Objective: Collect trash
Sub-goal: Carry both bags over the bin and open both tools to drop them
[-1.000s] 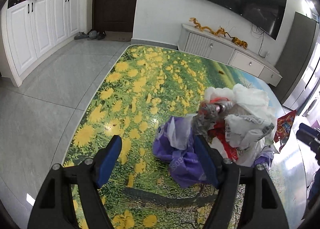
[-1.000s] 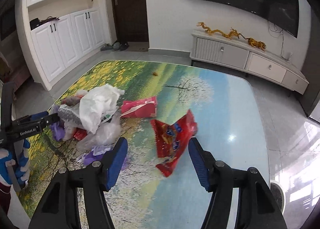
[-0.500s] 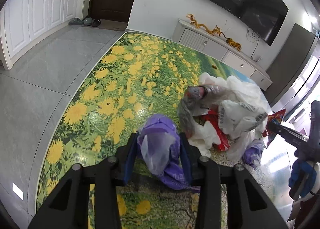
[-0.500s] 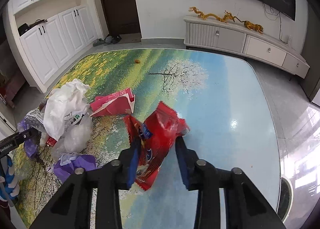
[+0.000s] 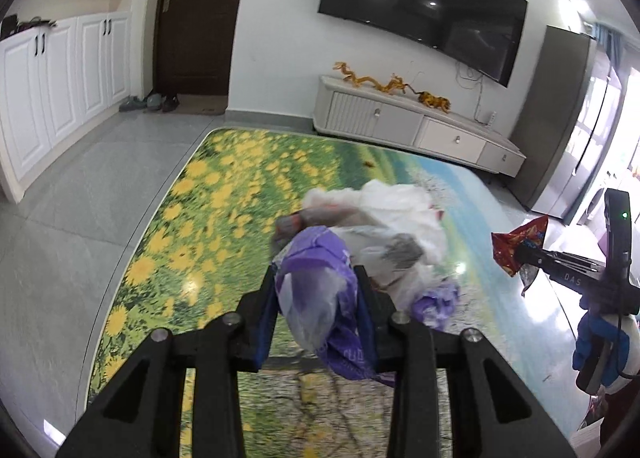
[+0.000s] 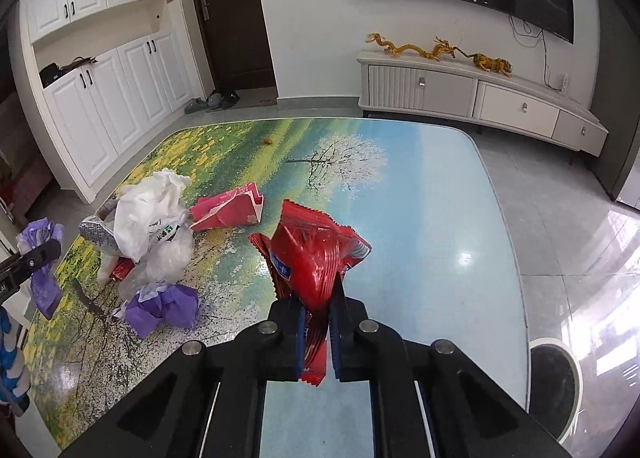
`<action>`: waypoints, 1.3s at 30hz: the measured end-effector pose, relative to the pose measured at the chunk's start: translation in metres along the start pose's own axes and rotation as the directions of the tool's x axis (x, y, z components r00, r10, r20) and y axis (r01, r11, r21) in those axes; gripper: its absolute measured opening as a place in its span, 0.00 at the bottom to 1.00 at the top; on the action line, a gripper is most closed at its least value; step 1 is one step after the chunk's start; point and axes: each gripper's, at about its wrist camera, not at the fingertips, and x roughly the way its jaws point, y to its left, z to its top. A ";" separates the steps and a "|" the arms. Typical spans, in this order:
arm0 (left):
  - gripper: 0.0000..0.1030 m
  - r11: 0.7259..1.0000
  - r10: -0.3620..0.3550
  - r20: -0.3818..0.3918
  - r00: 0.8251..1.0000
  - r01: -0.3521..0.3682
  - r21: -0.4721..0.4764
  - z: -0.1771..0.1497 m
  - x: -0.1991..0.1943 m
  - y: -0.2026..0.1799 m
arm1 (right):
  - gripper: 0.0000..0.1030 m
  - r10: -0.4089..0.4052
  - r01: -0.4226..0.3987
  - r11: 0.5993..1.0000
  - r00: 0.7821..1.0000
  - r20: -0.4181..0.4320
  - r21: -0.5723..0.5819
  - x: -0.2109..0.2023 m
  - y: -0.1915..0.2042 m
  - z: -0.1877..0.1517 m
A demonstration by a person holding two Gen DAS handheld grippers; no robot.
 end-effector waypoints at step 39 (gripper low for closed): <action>0.39 0.758 -0.356 -0.453 0.818 0.536 0.372 -0.025 0.160 -0.490 | 0.13 -0.353 0.374 0.803 0.926 -0.135 0.463 -0.101 -0.303 -0.157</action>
